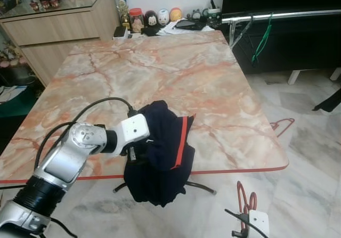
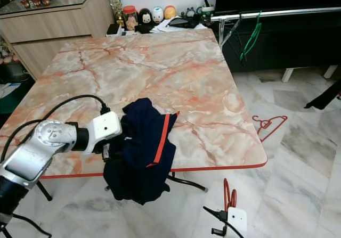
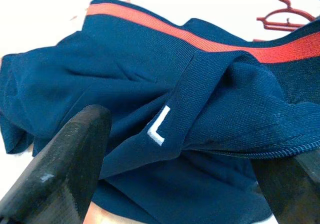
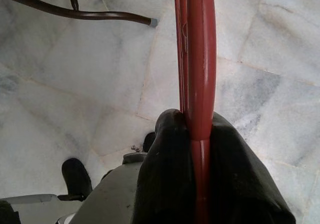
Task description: Hang hanger
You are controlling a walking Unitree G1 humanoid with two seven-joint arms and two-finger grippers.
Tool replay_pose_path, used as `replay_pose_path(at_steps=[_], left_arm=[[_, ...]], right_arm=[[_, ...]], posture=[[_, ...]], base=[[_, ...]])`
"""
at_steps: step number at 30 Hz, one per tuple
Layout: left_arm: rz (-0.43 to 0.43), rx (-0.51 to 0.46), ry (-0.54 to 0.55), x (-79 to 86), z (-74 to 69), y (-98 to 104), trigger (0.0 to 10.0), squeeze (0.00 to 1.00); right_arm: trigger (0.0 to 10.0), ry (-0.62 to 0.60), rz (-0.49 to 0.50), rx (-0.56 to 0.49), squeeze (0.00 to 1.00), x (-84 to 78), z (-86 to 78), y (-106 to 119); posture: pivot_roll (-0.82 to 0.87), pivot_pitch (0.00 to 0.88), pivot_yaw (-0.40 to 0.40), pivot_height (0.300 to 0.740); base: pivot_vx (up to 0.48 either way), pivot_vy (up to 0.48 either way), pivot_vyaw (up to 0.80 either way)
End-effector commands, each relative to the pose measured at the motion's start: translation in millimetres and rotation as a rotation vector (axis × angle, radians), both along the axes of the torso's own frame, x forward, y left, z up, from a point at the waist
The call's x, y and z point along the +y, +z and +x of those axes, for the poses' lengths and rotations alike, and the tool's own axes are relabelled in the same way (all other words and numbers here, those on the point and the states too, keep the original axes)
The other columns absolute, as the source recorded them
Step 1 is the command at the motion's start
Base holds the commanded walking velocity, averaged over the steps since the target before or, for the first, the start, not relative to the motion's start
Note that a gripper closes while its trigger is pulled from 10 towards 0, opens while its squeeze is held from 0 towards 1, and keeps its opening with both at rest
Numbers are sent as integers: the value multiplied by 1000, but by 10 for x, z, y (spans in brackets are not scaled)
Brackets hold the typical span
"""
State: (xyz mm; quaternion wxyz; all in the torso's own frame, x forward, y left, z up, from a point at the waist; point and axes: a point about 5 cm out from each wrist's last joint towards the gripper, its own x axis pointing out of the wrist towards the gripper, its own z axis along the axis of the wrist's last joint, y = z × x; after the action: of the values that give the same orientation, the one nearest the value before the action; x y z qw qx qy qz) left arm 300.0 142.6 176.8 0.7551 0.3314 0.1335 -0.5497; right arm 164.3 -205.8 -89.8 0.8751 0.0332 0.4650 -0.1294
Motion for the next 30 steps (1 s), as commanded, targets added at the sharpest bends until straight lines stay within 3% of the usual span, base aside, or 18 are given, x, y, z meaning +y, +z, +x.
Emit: replay_pose_path(at_steps=[1, 2, 6, 7, 8, 10, 14, 17, 23, 24, 25, 27, 29, 30], left_arm=[[13, -2, -76, -37, -32, 84, 10000, 0], [-23, 17, -93, -58, -39, 125, 10000, 0], [-118, -54, -63, -127, 55, 231, 10000, 0], [-181, -185, 103, -148, 275, 332, 10000, 0], [-193, -223, 188, -133, 372, 370, 10000, 0], [-156, -255, 244, -82, 449, 397, 10000, 0], [7, -256, 181, -10, 409, 311, 10000, 0], [42, -51, -87, -18, 78, 200, 10000, 0], [-103, 91, -127, -30, -39, 227, 10000, 0], [-103, 91, -127, -30, -39, 227, 10000, 0], [-164, 79, -97, -31, -1, 248, 10000, 0], [-164, 79, -97, -31, -1, 248, 10000, 0], [-406, -90, 204, 7, 317, 378, 10000, 0], [-406, -90, 204, 7, 317, 378, 10000, 0]], right_arm=[[10000, -6, 8, 12, 0, 22, -24, -16], [10000, -14, 9, 11, 0, 21, -26, -16], [10000, -15, 8, 11, 0, 21, -26, -16], [10000, -15, 8, 11, 0, 21, -26, -16], [10000, -15, 8, 11, 0, 20, -26, -16], [10000, -15, 8, 11, 0, 23, -26, -16], [10000, -15, 7, 12, 0, 23, -27, -17], [10000, -15, 8, 11, 0, 26, -26, -17], [10000, -17, 11, 9, 0, 27, -23, -16], [10000, -17, 11, 9, 0, 27, -23, -16], [10000, -18, 12, 8, 0, 27, -23, -15], [10000, -18, 12, 8, 0, 27, -23, -15], [10000, -22, 13, 5, 0, 25, -24, -15], [10000, -22, 13, 5, 0, 25, -24, -15]], posture=[[-124, 0, 85, 740], [-125, 0, 85, 740], [-124, 0, 84, 740], [-124, 0, 84, 740], [-124, 0, 84, 740], [-125, 0, 85, 740], [-120, 0, 86, 740], [-119, 0, 88, 740], [-118, 0, 88, 740], [-118, 0, 88, 740], [-117, 0, 88, 740], [-117, 0, 88, 740], [-124, 0, 91, 740], [-124, 0, 91, 740]], base=[[0, 0, 0], [0, 0, 0], [0, 0, 0], [0, 0, 0], [0, 0, 0], [0, 0, 0], [0, 0, 0], [0, 0, 0], [0, 0, 0], [0, 0, 0], [0, 0, 0], [0, 0, 0], [0, 0, 0], [0, 0, 0]])
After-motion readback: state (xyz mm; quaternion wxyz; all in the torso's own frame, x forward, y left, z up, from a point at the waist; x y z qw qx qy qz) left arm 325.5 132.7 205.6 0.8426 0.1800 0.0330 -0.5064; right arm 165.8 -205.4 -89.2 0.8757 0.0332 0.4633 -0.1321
